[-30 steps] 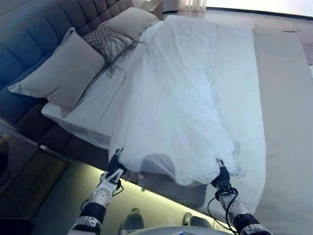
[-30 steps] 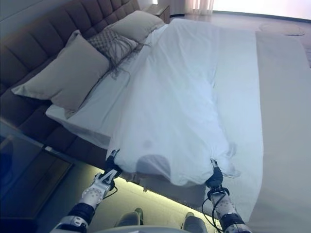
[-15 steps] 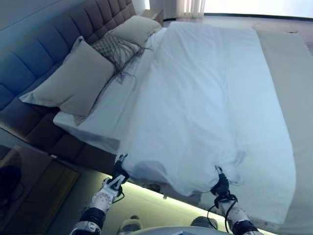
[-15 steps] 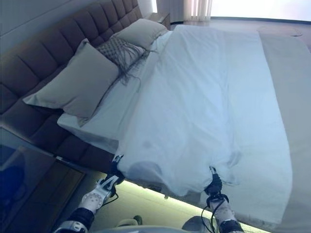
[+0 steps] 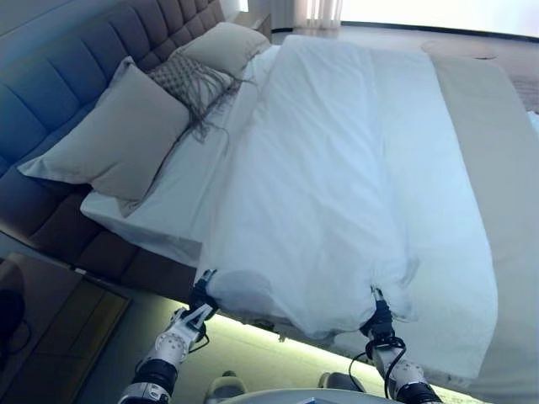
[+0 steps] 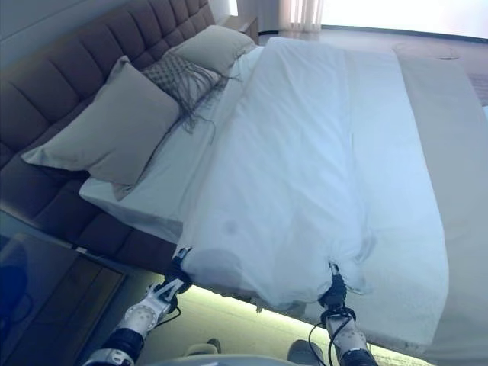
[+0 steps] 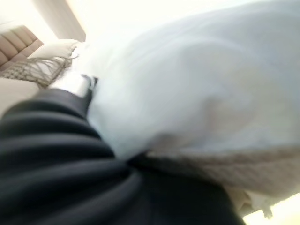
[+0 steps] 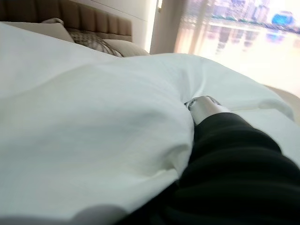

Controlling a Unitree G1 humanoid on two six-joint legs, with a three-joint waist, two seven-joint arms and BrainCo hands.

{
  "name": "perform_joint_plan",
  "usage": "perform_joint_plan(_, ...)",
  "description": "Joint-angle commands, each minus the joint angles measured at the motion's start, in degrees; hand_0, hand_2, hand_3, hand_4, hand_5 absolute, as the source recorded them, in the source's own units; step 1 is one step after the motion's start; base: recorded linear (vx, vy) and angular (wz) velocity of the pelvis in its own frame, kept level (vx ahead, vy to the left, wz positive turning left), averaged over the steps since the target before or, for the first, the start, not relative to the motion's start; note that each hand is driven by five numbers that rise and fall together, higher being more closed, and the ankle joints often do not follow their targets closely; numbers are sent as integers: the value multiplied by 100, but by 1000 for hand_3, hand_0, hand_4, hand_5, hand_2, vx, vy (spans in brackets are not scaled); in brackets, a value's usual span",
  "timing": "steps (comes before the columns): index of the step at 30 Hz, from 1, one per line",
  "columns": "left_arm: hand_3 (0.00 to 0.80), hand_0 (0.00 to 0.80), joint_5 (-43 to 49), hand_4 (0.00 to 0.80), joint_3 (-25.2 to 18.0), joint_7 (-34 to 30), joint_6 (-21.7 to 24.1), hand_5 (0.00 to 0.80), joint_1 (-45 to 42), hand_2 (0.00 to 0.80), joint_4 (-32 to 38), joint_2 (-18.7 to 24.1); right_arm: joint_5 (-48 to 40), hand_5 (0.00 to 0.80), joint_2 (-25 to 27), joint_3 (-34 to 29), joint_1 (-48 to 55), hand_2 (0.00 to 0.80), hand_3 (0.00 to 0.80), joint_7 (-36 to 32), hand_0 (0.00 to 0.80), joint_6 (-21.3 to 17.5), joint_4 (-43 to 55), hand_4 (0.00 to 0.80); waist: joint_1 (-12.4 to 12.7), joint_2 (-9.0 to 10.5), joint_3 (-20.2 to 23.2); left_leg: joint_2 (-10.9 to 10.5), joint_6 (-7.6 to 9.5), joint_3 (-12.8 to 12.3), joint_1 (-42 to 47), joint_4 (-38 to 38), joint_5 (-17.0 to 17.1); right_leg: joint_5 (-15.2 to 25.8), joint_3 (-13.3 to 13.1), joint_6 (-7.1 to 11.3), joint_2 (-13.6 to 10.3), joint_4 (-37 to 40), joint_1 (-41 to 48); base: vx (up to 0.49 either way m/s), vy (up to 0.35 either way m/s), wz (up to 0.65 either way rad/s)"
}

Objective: Make the bed neatly

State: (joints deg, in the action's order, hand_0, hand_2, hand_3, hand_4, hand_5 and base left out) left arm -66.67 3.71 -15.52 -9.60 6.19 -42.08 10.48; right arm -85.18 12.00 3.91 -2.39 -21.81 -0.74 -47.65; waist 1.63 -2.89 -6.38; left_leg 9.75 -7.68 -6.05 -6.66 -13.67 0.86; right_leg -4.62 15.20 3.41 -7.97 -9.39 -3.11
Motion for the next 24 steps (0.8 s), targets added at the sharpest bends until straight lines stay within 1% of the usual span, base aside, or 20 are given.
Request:
perform_joint_plan(1,800,800,-275,800,369,-373,470,800,679,800,43,74,-369,800,3,235,-901,800,800,-241,800,-358,251,800,169,45,-358,-531,118,47,-796,791,754,706,-240,261,303,547,-204,-259,-63,-31)
perform_joint_plan(2,800,800,-273,800,467,-329,538,800,807,800,-54,82,-441,800,21,292,-1002,800,800,-242,800,-362,269,800,124,71,-422,-342,53,120,-849,706,819,738,-264,246,282,555,-263,-139,-29,-30)
perform_joint_plan(4,800,800,-264,800,526,-400,573,800,893,800,-240,67,-399,800,46,342,-1032,800,800,-208,800,-287,360,800,60,28,-501,38,-138,359,-888,645,1156,711,-354,230,281,499,-301,-6,50,-11)
perform_joint_plan(5,800,800,-271,800,519,-416,541,800,862,800,-280,71,-299,800,40,323,-986,800,800,-166,800,-223,413,800,24,-8,-506,223,-202,410,-826,693,1238,675,-366,238,251,463,-296,110,148,-18)
perform_joint_plan(7,800,800,-280,800,446,-498,418,800,755,800,-377,53,-224,800,23,254,-828,800,800,-95,800,-83,488,800,-33,-137,-480,634,-386,523,-689,828,1662,575,-406,256,203,380,-232,182,248,-27)
perform_joint_plan(8,800,800,-265,800,397,-562,384,800,665,800,-426,29,-128,800,-11,169,-712,800,800,-126,800,17,505,800,-78,-189,-447,827,-419,606,-590,938,1778,526,-453,277,133,319,-211,227,322,-37)
perform_joint_plan(10,800,800,-348,800,309,-646,314,800,515,800,-445,-23,45,800,-13,82,-568,800,800,-172,800,179,467,800,-150,-299,-377,1094,-468,722,-309,1216,1905,411,-570,342,-43,131,-216,288,458,-45)
perform_joint_plan(11,800,800,-380,800,258,-716,267,800,398,800,-427,-84,220,800,-28,11,-521,800,800,-173,800,240,406,800,-178,-405,-316,1186,-498,741,-132,1402,1944,319,-639,396,-176,-15,-222,349,577,-40)
perform_joint_plan(12,800,800,-392,800,200,-758,197,800,269,800,-365,-134,323,800,-16,-42,-470,800,800,-186,800,272,344,800,-178,-506,-266,1222,-529,736,-7,1538,1955,225,-712,453,-316,-154,-223,352,558,-36)
perform_joint_plan(13,800,800,-402,800,177,-753,125,800,164,800,-287,-177,402,800,-27,-126,-428,800,800,-188,800,296,298,800,-174,-593,-219,1221,-556,712,73,1650,1936,151,-769,511,-433,-265,-220,363,550,-30)
perform_joint_plan(14,800,800,-338,800,152,-737,22,800,34,800,-198,-234,374,800,1,-223,-357,800,800,-184,800,316,242,800,-153,-697,-172,1162,-578,692,113,1740,1880,84,-830,599,-583,-374,-192,341,524,-18)
perform_joint_plan(16,800,800,-253,800,191,-751,-135,800,-163,800,-32,-304,335,800,51,-396,-271,800,800,-195,800,297,148,800,-84,-818,-133,925,-603,679,75,1824,1667,19,-869,776,-892,-462,-67,308,551,-8)
perform_joint_plan(17,800,800,-196,800,224,-742,-227,800,-256,800,90,-313,381,800,82,-474,-244,800,800,-163,800,275,159,800,-35,-862,-125,790,-612,740,37,1829,1566,6,-900,877,-1055,-469,36,303,614,-16)
perform_joint_plan(18,800,800,-175,800,234,-728,-275,800,-328,800,159,-311,411,800,127,-502,-246,800,800,-102,800,275,185,800,-1,-862,-132,680,-586,776,52,1784,1428,-19,-956,987,-1212,-464,142,281,619,-7)
perform_joint_plan(19,800,800,-192,800,216,-735,-338,800,-359,800,189,-280,423,800,174,-518,-246,800,800,-71,800,274,220,800,1,-846,-153,607,-565,719,76,1579,1213,-30,-1015,1081,-1411,-513,199,238,598,-2)
perform_joint_plan(20,800,800,-190,800,181,-723,-400,800,-346,800,232,-237,438,800,186,-544,-224,800,800,-53,800,243,324,800,-7,-789,-161,479,-513,617,-15,1076,906,4,-1019,1159,-1646,-554,259,185,527,0)
perform_joint_plan(21,800,800,-156,800,158,-687,-426,800,-311,800,268,-200,407,800,194,-570,-144,800,800,-80,800,215,456,800,-12,-731,-150,408,-450,474,-104,769,779,73,-924,1159,-1792,-549,345,182,472,-11)
perform_joint_plan(22,800,800,-181,800,181,-654,-447,800,-254,800,276,-150,291,800,214,-594,-26,800,800,-154,800,200,550,800,15,-650,-125,252,-356,489,-190,533,644,196,-874,1159,-1936,-529,428,183,374,-13)
perform_joint_plan(23,800,800,-269,800,238,-645,-463,800,-168,800,279,-81,148,800,183,-630,63,800,800,-173,800,195,590,800,105,-535,-86,47,-246,615,-290,342,511,440,-808,1152,-2098,-505,500,164,305,3)
perform_joint_plan(24,800,800,-199,800,225,-684,-483,800,-82,800,265,-51,64,800,122,-668,96,800,800,-187,800,207,552,800,172,-455,-58,-64,-160,600,-309,306,435,684,-692,1151,-2226,-556,483,148,282,6)
